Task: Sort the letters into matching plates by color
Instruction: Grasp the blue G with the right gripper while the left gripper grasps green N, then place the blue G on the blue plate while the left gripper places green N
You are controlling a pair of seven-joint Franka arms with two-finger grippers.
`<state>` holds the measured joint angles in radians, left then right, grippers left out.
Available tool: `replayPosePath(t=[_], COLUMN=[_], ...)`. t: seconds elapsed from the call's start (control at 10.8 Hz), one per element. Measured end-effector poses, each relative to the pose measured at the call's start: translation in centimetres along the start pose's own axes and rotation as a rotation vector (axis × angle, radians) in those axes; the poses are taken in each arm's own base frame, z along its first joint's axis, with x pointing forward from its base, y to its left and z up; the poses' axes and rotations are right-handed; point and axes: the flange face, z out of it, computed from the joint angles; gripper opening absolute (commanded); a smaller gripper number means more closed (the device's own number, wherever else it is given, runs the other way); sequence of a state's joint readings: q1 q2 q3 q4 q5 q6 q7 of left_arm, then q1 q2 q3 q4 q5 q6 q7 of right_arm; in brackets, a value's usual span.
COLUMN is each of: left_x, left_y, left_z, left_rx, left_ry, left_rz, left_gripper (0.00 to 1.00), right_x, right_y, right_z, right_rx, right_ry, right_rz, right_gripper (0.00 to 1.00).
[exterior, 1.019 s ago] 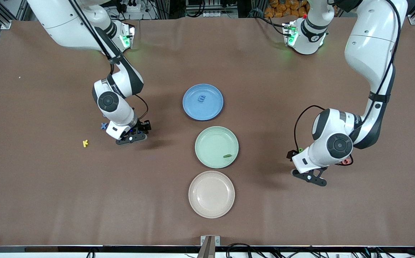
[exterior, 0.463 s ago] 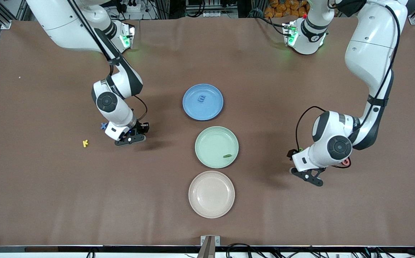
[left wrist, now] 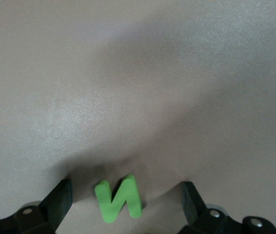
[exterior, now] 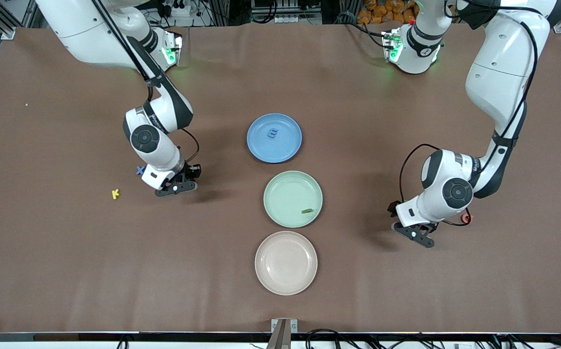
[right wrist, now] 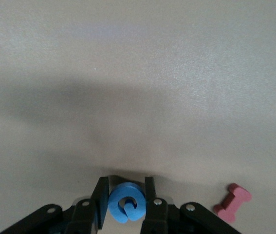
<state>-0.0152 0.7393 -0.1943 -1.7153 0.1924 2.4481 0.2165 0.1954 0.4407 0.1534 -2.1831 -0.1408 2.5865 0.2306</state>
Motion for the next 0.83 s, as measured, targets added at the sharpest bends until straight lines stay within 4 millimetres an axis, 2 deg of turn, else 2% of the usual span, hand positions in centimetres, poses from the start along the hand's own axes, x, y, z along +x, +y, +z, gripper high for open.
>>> replayPosePath(t=[0.28, 0.46, 0.56, 0.83], left_x=[0.0, -0.1, -0.2, -0.3], left_y=[0.2, 0.2, 0.3, 0.2], left_z=[0.0, 0.0, 0.0, 0.0], left_rx=[-0.001, -0.002, -0.003, -0.002], left_ry=[0.0, -0.002, -0.006, -0.011], left_rz=[0.002, -0.04, -0.087, -0.15], left_gripper=[1.0, 1.0, 1.0, 1.0], right_x=[0.2, -0.1, -0.5, -3.3], right_y=[-1.3, -4.1, -6.5, -15.6], right_z=[-2.5, -3.3, -3.6, -4.8], right_rx=[-0.012, -0.006, 0.002, 0.051], right_ry=[-0.018, -0.013, -0.01, -0.018], right_rz=[0.029, 0.083, 0.123, 0.237], right_gripper=[0.0, 0.0, 0.0, 0.0])
